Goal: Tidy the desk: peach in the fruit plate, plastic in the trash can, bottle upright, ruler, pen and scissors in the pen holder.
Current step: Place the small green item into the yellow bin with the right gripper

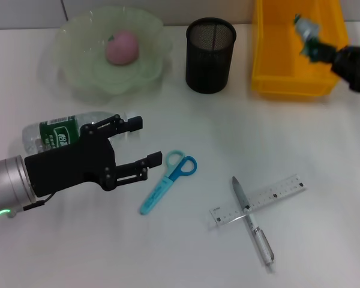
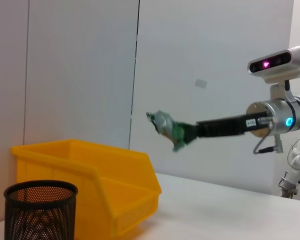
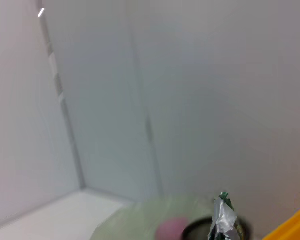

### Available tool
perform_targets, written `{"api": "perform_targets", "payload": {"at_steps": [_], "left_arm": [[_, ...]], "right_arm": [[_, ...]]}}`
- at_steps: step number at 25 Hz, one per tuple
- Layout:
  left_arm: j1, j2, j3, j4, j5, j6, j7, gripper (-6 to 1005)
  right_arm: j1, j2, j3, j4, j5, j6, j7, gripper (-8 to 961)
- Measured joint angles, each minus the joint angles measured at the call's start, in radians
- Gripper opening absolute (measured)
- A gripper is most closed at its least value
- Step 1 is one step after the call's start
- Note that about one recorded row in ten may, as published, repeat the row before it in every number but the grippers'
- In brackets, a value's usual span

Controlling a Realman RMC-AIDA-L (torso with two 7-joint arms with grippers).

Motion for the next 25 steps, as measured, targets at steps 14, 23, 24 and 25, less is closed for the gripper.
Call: {"api": "perform_targets", "payload": {"at_steps": [14,23,24,25], "left_arm": [[0.0,0.0,0.0,0.0,0.002,0.007,0.0,674],[0.001,0.0,0.002,0.0,0.002,0.006,0.0,671],[0.001,0.0,0.002,0.0,0.002,0.006,0.0,671],[0.002,0.0,0.002,0.0,0.001,0.006,0.0,671]], "right_arm": [[0.074,0.028,0.004,0.1,0.096,0.35,-0.072,39],[0.173,0.027,-0.078,0.156,0.097,0.546,-0.066,41],[0.175,0.027,-0.084,0.157,0.097,0.553,-0.065,42],[0.178,0.028,-0.087,0.157,0.097,0.558,-0.065,47]]}}
